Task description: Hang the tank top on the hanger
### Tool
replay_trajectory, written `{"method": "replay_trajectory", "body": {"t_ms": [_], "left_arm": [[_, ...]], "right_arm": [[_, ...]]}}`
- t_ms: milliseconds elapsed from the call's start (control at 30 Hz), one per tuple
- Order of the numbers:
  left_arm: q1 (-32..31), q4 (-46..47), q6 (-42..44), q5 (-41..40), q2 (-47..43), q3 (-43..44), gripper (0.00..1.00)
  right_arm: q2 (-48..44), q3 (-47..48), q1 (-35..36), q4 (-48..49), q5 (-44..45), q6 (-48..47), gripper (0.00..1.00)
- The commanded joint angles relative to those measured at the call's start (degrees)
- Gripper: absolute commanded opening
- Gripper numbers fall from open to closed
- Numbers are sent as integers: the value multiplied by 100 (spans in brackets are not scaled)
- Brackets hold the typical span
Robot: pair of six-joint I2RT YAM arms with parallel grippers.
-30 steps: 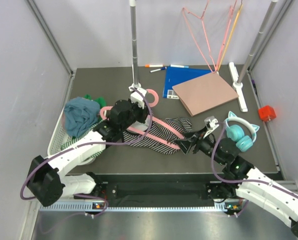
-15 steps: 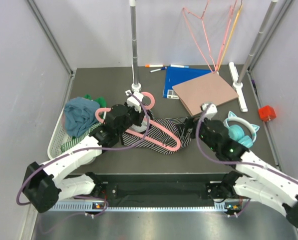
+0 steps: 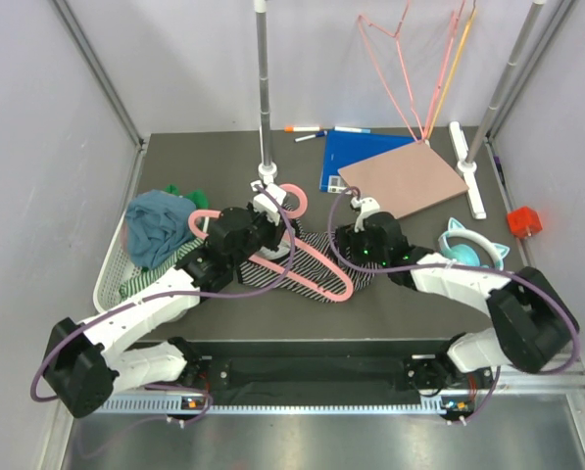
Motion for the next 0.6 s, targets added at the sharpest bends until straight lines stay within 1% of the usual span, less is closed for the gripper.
{"method": "replay_trajectory", "body": {"t_ms": [0,33,67,100,133,200,267,300,333,367,433,467,567], "left_arm": [[-27,360,107,30,-194,-8,0],[-27,360,107,4,-203,0,0],[-36,360,107,-118,-194,-17,0],[-36,360,107,-189,-185,-8,0],[-36,351,107,-260,-176,-8,0],[-36,351,72,-540,-176,-8,0],[-36,351,11,-786,-194,-26,0],[-36,377,-7,-1014,-237,-35,0],[-36,395,-16,-1094,-273,-52,0],[-36,421,-59,-1156,-308,-104,0],[-36,527,-86,-1332,-422,-157,0],[-36,562,-95,-1393,-466,-201,0],[-36,632,-271,-1727,-554,-280,0]], "right_arm": [[452,488,-94,388,-884,-164,61],[497,524,-94,309,-937,-164,53],[497,524,-94,178,-972,-138,33],[436,454,-103,125,-938,-68,21],[235,410,-94,-76,-833,-7,2],[-73,252,-94,-393,-316,221,0],[-626,138,-77,-1060,246,450,0],[-837,-54,-16,-1254,379,703,0],[-1239,-169,20,-1552,503,845,0],[-1443,-301,46,-1668,643,994,0],[-1943,-697,160,-1957,671,1390,0],[-2077,-811,204,-2029,645,1618,0],[-2385,-1119,459,-2345,662,1900,1]]}}
